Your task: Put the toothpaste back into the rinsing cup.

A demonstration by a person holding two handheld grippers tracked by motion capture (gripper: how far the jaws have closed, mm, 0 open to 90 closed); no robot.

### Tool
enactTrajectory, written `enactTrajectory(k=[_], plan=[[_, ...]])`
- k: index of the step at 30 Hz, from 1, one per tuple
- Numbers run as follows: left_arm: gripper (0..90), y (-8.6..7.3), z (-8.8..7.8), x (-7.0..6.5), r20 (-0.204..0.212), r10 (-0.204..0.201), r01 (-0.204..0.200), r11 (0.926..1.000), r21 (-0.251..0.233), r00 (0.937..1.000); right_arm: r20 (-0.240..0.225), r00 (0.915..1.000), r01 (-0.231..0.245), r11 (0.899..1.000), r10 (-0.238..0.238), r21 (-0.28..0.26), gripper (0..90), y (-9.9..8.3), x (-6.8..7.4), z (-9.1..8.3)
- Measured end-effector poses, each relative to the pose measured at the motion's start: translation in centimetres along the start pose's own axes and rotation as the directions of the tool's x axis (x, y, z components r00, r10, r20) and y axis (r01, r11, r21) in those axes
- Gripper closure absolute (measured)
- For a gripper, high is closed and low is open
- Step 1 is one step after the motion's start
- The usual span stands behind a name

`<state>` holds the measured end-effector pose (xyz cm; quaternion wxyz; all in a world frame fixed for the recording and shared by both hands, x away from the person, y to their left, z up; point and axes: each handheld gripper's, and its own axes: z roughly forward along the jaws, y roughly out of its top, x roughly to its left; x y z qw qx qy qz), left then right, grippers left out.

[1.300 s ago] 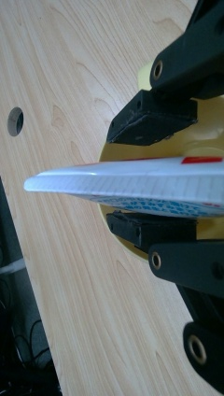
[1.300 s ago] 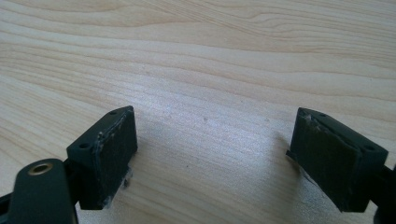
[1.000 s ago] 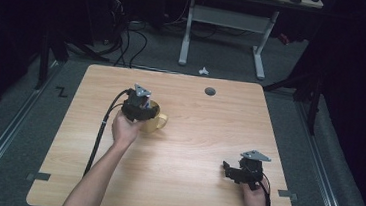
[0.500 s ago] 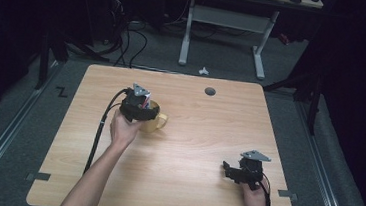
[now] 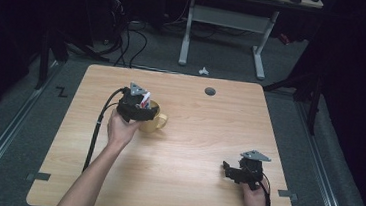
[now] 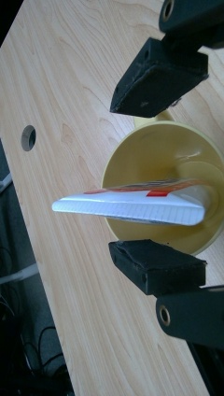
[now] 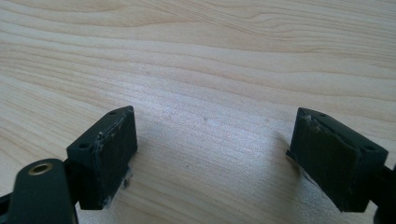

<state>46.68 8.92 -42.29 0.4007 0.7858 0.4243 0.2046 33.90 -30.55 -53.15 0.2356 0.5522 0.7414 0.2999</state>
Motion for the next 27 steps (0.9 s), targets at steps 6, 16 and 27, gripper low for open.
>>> enactTrajectory(k=[6, 16, 27], plan=[[28.1, 0.0, -0.3, -0.1, 0.002, 0.010, -0.010, 0.9999, 0.007, 0.9999, 0.000, 1.0000, 0.000, 1.000, 0.000, 0.000, 14.8, 0.0, 0.0, 0.0], [28.1, -0.2, -1.3, -0.2, 0.023, 0.010, -0.011, 0.9999, 0.010, 0.9997, 0.000, 1.0000, 0.000, 1.000, 0.000, 0.000, 14.8, 0.0, 0.0, 0.0], [28.1, -0.9, -2.2, 0.1, 0.023, -0.004, 0.004, 1.0000, -0.003, 0.9997, 0.000, 1.0000, -0.001, 1.000, 0.001, 0.000, 14.8, 0.0, 0.0, 0.0]])
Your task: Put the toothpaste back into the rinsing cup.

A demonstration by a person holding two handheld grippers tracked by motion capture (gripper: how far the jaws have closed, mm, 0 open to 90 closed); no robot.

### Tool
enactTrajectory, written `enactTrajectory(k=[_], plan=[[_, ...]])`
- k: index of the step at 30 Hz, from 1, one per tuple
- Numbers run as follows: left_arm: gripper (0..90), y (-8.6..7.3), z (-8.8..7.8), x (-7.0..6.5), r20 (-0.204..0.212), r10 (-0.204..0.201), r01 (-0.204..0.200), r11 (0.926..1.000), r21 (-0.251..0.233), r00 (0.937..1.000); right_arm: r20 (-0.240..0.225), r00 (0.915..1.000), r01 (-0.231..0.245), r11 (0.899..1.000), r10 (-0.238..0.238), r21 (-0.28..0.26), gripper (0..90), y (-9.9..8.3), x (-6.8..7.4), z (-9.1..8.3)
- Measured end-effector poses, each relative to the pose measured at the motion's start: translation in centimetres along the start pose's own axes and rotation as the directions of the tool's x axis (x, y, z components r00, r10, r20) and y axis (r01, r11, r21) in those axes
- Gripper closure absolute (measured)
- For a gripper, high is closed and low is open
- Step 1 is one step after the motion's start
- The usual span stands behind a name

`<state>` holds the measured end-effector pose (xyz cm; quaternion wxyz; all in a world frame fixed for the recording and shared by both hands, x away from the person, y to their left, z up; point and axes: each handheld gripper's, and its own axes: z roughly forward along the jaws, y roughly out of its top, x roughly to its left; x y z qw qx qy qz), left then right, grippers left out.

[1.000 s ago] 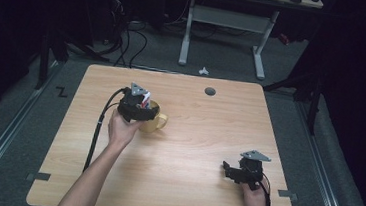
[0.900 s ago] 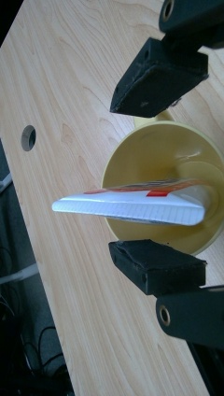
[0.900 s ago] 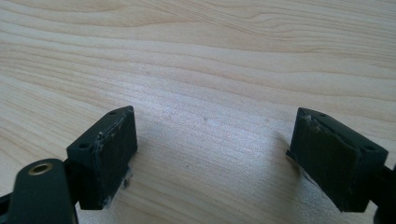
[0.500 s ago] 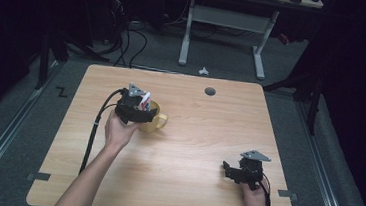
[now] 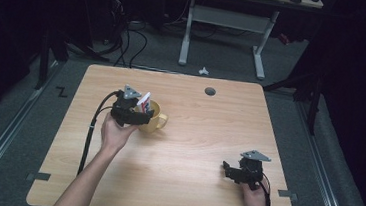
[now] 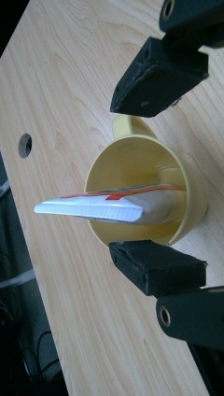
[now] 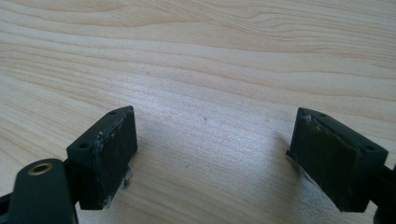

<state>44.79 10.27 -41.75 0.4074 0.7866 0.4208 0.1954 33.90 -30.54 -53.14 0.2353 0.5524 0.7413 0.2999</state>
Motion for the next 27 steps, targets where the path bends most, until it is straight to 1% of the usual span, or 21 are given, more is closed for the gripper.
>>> enactTrajectory(k=[3, 4, 5, 16, 21, 27], plan=[[28.0, -0.2, -0.2, -0.1, 0.001, 0.002, -0.002, 1.0000, -0.004, 1.0000, 0.000, 1.0000, -0.001, 1.000, 0.001, 0.000, 14.8, 0.0, 0.0, 0.0], [28.0, -0.3, -0.4, -0.2, -0.004, 0.011, -0.011, 0.9999, -0.004, 0.9999, 0.000, 1.0000, 0.000, 1.000, 0.000, 0.000, 14.8, 0.0, 0.0, 0.0], [28.0, -0.3, -0.4, -0.2, -0.004, 0.011, -0.011, 0.9999, -0.004, 0.9999, 0.000, 1.0000, 0.000, 1.000, 0.000, 0.000, 14.8, 0.0, 0.0, 0.0], [28.1, -1.2, -1.6, -0.1, 0.004, -0.007, 0.007, 0.9997, -0.023, 1.0000, 0.000, 1.0000, 0.001, 1.000, -0.001, -0.001, 14.8, 0.0, 0.0, 0.0], [28.1, -1.5, -1.9, 0.0, -0.001, -0.012, 0.012, 0.9995, -0.031, 0.9999, 0.000, 1.0000, 0.001, 1.000, -0.001, -0.001, 14.8, 0.0, 0.0, 0.0], [28.2, -1.9, -2.2, 0.1, 0.006, -0.020, 0.020, 0.9992, -0.036, 0.9998, 0.000, 1.0000, 0.001, 1.000, -0.001, -0.001, 14.8, 0.0, 0.0, 0.0]])
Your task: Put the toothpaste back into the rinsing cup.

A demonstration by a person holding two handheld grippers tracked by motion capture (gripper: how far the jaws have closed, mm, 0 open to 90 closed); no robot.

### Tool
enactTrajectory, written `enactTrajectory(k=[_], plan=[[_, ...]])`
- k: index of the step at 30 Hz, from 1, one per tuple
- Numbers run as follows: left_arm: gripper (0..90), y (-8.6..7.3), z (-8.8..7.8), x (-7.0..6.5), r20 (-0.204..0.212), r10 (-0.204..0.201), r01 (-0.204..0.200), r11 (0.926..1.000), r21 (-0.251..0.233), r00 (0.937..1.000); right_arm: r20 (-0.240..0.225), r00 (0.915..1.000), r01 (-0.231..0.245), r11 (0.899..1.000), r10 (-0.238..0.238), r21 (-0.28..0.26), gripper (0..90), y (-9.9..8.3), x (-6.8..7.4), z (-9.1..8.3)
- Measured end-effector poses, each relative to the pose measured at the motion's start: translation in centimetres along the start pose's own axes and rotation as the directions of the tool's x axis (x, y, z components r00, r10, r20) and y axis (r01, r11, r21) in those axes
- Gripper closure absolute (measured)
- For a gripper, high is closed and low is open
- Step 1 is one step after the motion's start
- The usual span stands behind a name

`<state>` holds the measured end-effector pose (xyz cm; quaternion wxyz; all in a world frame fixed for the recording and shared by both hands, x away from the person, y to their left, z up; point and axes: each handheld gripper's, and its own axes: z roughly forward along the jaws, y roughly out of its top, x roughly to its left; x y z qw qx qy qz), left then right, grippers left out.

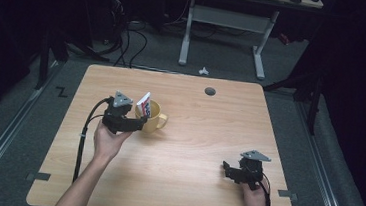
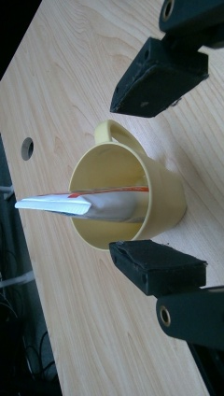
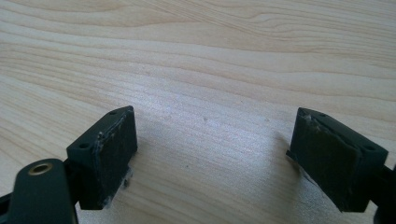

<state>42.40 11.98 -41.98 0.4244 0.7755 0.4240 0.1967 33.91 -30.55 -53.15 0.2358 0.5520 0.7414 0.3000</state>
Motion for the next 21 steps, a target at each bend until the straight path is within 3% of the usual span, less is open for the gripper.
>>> enactTrajectory(k=[21], plan=[[28.5, -1.5, -1.4, 0.3, 0.009, -0.026, 0.027, 0.9994, -0.021, 0.9996, 0.000, 1.0000, 0.000, 1.000, 0.000, 0.000, 14.8, 0.0, 0.0, 0.0]])
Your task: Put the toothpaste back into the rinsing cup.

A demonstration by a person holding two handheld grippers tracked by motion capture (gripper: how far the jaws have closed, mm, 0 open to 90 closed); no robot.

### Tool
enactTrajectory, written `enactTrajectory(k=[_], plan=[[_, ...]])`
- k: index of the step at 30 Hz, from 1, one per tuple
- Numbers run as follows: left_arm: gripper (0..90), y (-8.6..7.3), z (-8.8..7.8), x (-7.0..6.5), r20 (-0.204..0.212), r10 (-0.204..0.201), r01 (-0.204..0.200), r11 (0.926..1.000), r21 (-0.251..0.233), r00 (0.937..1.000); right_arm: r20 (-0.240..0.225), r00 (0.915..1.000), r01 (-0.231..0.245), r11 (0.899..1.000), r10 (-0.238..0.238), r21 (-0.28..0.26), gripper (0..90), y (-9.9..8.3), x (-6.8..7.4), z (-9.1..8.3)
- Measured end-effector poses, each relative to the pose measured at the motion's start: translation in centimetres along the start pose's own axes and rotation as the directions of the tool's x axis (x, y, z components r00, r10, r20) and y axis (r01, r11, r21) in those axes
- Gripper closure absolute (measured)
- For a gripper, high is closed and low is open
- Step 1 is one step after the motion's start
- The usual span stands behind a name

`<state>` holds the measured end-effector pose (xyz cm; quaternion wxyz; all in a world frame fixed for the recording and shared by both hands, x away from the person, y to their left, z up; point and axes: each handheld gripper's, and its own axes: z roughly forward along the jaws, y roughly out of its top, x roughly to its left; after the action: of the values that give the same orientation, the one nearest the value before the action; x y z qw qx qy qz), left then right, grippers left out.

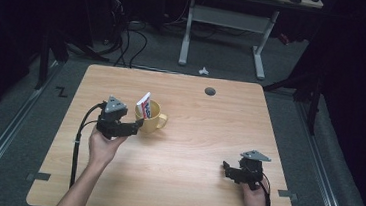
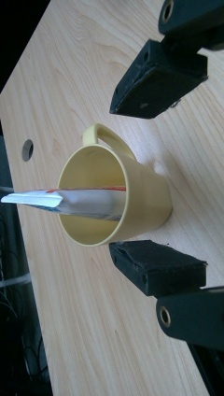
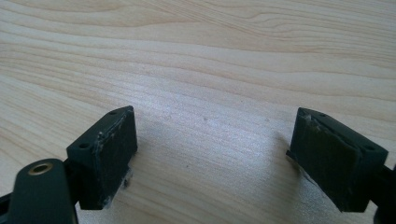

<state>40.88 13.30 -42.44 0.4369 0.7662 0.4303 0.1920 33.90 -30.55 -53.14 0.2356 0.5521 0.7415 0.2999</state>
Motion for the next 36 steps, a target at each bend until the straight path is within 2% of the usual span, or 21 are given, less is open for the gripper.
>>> enactTrajectory(k=[12, 36], plan=[[28.9, -1.0, -0.5, 0.2, -0.003, -0.025, 0.025, 0.9996, -0.013, 0.9997, 0.000, 1.0000, 0.000, 1.000, 0.000, 0.000, 14.8, 0.0, 0.0, 0.0], [29.4, -2.6, -1.0, 0.1, 0.002, -0.044, 0.044, 0.9990, -0.012, 0.9990, 0.000, 1.0000, 0.000, 1.000, 0.000, 0.000, 14.8, 0.0, 0.0, 0.0]])
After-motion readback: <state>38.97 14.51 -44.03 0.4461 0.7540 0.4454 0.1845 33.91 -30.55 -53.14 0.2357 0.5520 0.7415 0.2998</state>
